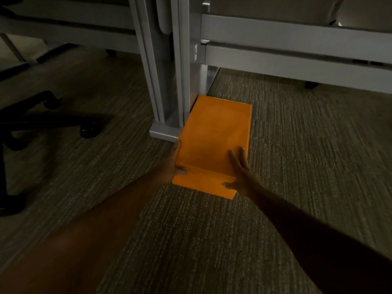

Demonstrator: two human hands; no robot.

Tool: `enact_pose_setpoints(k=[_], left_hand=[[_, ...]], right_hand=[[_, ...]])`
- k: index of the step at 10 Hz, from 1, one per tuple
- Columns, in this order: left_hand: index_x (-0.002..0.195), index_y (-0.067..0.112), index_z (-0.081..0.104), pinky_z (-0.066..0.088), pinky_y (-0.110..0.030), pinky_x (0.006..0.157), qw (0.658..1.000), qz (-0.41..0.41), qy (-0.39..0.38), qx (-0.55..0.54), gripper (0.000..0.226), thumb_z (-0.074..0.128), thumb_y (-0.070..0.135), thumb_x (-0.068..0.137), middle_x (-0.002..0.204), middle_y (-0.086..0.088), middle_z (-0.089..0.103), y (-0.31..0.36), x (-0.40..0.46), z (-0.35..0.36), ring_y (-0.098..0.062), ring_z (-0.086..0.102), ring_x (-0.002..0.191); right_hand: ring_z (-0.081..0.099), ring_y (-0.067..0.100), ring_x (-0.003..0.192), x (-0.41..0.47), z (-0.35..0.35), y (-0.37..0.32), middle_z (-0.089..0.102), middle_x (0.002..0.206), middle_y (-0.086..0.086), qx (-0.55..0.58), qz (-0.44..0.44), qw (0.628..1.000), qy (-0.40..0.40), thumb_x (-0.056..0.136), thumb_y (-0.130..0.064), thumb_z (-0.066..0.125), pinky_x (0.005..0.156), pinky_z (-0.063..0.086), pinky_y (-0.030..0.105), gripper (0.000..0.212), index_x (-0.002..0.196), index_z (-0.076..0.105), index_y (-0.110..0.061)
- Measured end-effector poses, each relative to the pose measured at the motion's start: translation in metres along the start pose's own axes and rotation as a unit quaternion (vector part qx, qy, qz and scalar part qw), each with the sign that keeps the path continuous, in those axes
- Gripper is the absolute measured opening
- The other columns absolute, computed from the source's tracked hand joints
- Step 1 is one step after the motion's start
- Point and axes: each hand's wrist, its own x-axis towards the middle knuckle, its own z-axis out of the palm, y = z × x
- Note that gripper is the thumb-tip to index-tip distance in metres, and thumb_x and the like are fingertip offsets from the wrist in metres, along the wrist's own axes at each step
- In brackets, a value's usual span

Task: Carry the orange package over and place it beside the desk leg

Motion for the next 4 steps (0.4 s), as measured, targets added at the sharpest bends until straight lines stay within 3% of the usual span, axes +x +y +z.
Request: enact_pose_setpoints(k=[1, 2, 3, 4], left_hand=[[0.157, 0.027, -0.017, 0.020, -0.061, 0.117, 0.984, -0.031, 0.034, 0.172, 0.113, 0.071, 0.041, 0.087, 0.167, -0.008, -0.011, 0.018, -0.011, 0.004, -0.037, 0.014, 0.150], [0.158, 0.024, -0.012, 0.016, -0.069, 0.112, 0.945, -0.051, 0.056, 0.319, 0.100, 0.059, 0.051, 0.092, 0.167, -0.003, -0.016, 0.026, -0.015, 0.009, -0.035, 0.007, 0.152], [0.159, 0.017, -0.005, 0.011, -0.067, 0.116, 0.907, -0.034, 0.053, 0.417, 0.088, 0.046, 0.052, 0.098, 0.168, -0.007, -0.011, 0.034, -0.020, 0.012, -0.030, -0.003, 0.154], [0.159, 0.014, -0.001, 0.006, -0.060, 0.118, 0.894, 0.001, 0.068, 0.442, 0.082, 0.044, 0.049, 0.099, 0.168, -0.010, -0.004, 0.040, -0.025, 0.012, -0.031, -0.001, 0.154]], right_hand=[[-0.011, 0.050, 0.150, -0.002, -0.005, -0.007, -0.036, 0.161, 0.006, -0.059, 0.038, 0.997, -0.012, 0.076, -0.053, 0.079, 0.119, 0.018, 0.066, 0.131, 0.154, -0.025, -0.038], [-0.023, 0.047, 0.149, -0.004, -0.008, -0.012, -0.033, 0.163, 0.010, -0.090, 0.050, 0.995, -0.009, 0.077, -0.056, 0.076, 0.122, 0.005, 0.065, 0.130, 0.154, -0.027, -0.036], [-0.026, 0.042, 0.149, -0.011, -0.014, -0.011, -0.034, 0.161, 0.012, -0.113, 0.052, 0.992, -0.017, 0.077, -0.062, 0.073, 0.123, 0.002, 0.060, 0.131, 0.153, -0.030, -0.031], [-0.028, 0.040, 0.149, -0.015, -0.020, -0.016, -0.033, 0.162, 0.011, -0.083, 0.041, 0.995, -0.029, 0.079, -0.067, 0.068, 0.123, 0.000, 0.059, 0.128, 0.154, -0.028, -0.029]])
